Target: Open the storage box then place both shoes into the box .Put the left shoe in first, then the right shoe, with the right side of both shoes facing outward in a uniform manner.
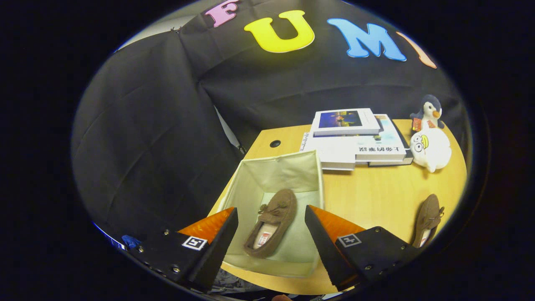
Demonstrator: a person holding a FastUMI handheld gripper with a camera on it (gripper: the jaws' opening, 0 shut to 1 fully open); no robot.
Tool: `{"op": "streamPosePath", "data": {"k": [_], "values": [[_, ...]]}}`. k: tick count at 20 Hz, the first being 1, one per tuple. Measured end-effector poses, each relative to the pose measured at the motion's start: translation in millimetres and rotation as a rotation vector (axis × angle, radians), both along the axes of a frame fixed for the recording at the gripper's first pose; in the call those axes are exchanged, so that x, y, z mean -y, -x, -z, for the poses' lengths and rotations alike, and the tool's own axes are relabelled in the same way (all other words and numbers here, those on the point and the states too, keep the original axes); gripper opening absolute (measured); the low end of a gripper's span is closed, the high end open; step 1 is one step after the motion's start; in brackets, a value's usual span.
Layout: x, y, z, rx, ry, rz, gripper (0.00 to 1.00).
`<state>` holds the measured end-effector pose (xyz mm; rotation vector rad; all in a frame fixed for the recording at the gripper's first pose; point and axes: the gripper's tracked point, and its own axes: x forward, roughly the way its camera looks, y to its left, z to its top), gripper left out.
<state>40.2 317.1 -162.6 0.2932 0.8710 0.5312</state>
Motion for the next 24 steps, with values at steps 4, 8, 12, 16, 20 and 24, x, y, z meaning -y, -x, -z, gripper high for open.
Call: {"op": "streamPosePath", "data": {"k": [4,8,12,16,20,24], "values": [[47.5,-4.7,3.1,0.02,0.035,0.04,0.98],[99.9,-9.5,11.6,0.04,0.082,0.094,0.98],[155.4,-8.3,23.5,0.042,0.14,0.143,0.98],[209.6,-4.6,37.5,0.028,0.19,0.195,0.98],[256.9,-1.0,53.7,-0.006,0.209,0.251,0.98],[298.8,2.8,70.7,-0.028,0.253,0.284,0.98]]}}
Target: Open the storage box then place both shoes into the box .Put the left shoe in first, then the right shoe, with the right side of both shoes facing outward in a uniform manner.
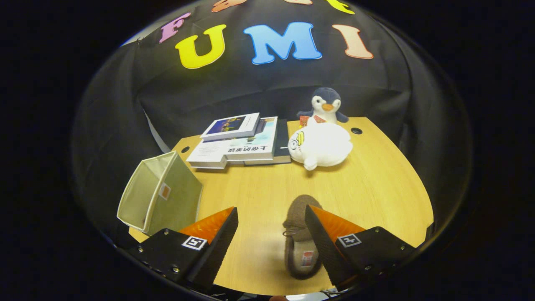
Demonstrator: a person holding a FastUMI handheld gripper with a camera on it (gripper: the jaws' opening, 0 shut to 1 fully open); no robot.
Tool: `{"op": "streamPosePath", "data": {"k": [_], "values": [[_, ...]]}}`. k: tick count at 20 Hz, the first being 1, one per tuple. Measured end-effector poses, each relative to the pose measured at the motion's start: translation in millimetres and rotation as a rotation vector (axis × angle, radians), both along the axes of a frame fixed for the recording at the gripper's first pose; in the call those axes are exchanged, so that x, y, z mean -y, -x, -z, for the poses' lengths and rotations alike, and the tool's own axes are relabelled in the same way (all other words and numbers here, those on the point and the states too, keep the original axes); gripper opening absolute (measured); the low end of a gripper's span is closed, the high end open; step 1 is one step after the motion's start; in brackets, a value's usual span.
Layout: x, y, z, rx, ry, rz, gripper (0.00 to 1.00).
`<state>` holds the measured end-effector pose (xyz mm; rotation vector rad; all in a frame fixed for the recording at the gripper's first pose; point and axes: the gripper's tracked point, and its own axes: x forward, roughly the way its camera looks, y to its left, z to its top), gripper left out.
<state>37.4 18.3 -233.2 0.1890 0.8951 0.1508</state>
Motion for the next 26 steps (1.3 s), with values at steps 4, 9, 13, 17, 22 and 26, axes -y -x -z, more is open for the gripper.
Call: {"op": "streamPosePath", "data": {"k": [4,9,13,17,22,26], "values": [[31.0,9.0,19.4,-0.041,-0.006,0.031,0.98],[65.8,24.0,50.3,-0.109,0.046,0.05,0.98],[75.8,33.3,74.2,-0.165,0.075,0.024,0.98],[83.1,44.5,100.1,-0.226,0.105,-0.003,0.98],[88.9,53.8,126.3,-0.292,0.115,-0.03,0.93],[76.2,51.6,134.2,-0.33,0.04,-0.021,0.79]]}}
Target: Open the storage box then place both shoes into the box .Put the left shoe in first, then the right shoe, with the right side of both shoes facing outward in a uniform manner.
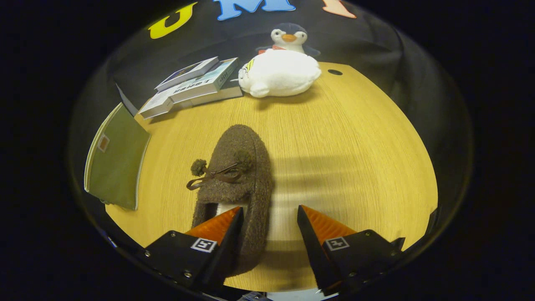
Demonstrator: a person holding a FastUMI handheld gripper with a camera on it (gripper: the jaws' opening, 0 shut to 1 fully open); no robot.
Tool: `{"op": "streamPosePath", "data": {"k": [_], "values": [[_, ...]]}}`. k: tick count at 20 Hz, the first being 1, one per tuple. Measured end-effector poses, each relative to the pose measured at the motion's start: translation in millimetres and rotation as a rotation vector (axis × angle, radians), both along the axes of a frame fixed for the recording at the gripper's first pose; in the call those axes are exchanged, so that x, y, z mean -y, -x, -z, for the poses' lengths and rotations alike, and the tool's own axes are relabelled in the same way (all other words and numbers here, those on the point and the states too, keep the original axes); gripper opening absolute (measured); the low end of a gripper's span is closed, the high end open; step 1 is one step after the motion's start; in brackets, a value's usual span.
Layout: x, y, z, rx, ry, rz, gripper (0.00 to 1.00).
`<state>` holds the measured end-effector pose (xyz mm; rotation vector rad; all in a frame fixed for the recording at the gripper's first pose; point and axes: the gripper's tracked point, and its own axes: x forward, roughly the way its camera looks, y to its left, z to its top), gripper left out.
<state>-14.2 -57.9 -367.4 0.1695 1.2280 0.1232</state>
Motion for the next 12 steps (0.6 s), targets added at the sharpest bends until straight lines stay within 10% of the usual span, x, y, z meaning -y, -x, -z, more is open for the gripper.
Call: {"op": "streamPosePath", "data": {"k": [6,8,9,12], "values": [[-12.3,-0.6,1.0,-0.034,-0.027,0.01,0.27],[-1.4,-3.9,0.6,-0.037,0.005,0.073,0.27],[1.7,-4.3,-0.4,-0.056,-0.008,0.108,0.02],[1.6,-0.1,-12.1,-0.091,-0.076,0.175,0.02]]}}
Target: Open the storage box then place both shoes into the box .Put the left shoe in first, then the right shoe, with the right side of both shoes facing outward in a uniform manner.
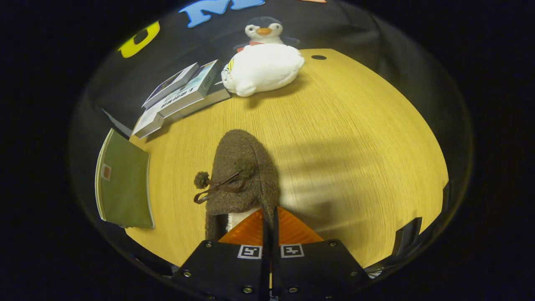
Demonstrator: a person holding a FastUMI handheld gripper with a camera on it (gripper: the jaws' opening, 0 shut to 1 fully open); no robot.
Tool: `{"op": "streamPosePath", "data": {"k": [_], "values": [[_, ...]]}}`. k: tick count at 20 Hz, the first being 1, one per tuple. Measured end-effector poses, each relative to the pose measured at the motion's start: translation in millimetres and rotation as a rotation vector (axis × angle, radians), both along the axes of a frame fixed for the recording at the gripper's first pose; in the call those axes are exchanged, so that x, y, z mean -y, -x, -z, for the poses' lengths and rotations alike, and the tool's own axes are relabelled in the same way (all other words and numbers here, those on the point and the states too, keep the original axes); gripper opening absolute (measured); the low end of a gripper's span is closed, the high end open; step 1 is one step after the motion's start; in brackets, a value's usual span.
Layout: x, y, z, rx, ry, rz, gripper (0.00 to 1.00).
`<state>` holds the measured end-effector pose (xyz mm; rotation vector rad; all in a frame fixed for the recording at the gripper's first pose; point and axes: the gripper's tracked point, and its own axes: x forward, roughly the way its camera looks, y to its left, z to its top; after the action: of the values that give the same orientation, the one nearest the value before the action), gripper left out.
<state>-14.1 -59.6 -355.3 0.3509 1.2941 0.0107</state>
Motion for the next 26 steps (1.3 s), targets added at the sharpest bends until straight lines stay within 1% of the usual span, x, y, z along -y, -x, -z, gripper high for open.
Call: {"op": "streamPosePath", "data": {"k": [5,10,19,26], "values": [[-11.9,-5.3,-19.5,0.019,-0.024,0.041,0.02],[-36.8,-17.1,-57.4,0.068,-0.056,0.074,0.02],[-86.0,-41.8,-120.6,0.15,-0.065,0.062,0.02],[-131.8,-53.2,-146.6,0.186,-0.091,0.042,0.02]]}}
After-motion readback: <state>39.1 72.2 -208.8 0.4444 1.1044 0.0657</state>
